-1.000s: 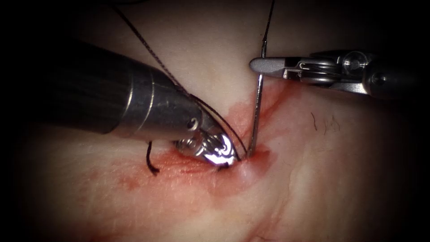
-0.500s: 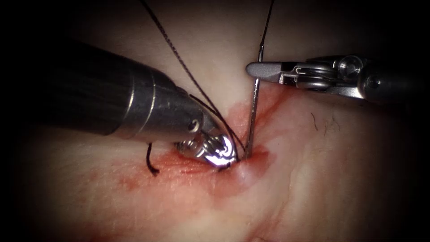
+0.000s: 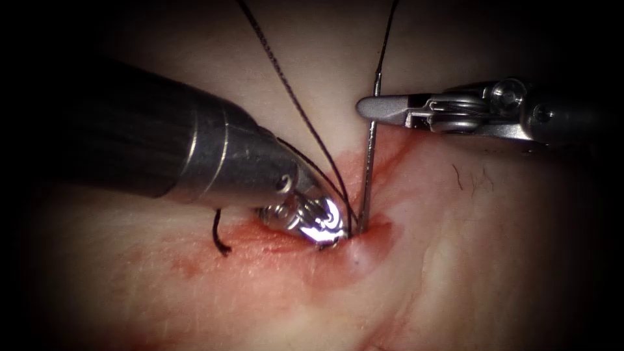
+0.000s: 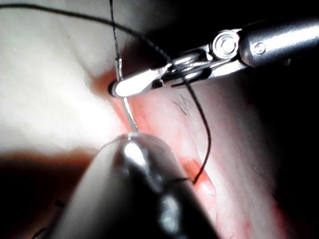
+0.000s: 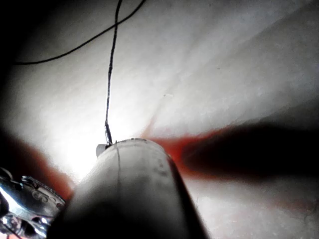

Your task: Wound Closure

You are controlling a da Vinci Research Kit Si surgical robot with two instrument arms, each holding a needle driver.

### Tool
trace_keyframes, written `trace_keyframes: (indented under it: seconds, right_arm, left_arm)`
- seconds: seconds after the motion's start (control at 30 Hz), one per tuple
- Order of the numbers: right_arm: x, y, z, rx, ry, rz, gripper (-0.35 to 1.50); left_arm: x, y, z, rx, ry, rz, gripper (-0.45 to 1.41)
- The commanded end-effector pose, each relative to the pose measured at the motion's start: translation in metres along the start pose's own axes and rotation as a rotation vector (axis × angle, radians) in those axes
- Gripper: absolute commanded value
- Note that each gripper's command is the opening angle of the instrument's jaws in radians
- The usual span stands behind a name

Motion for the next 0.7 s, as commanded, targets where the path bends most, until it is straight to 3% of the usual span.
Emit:
trace_keyframes:
  seconds: [0.03,0.7]
  right_arm:
    - [0.0002,-0.0003,0.0009,0.002,-0.001,0.006,-0.35]
    - [-0.0011,-0.0010,0.0009,0.012,-0.018,0.134,-0.35]
  left_arm:
    - [0.0005,-0.0004,0.0003,0.000,0.000,0.001,-0.45]
    - [0.0004,-0.0004,0.0004,0.000,-0.003,0.001,-0.45]
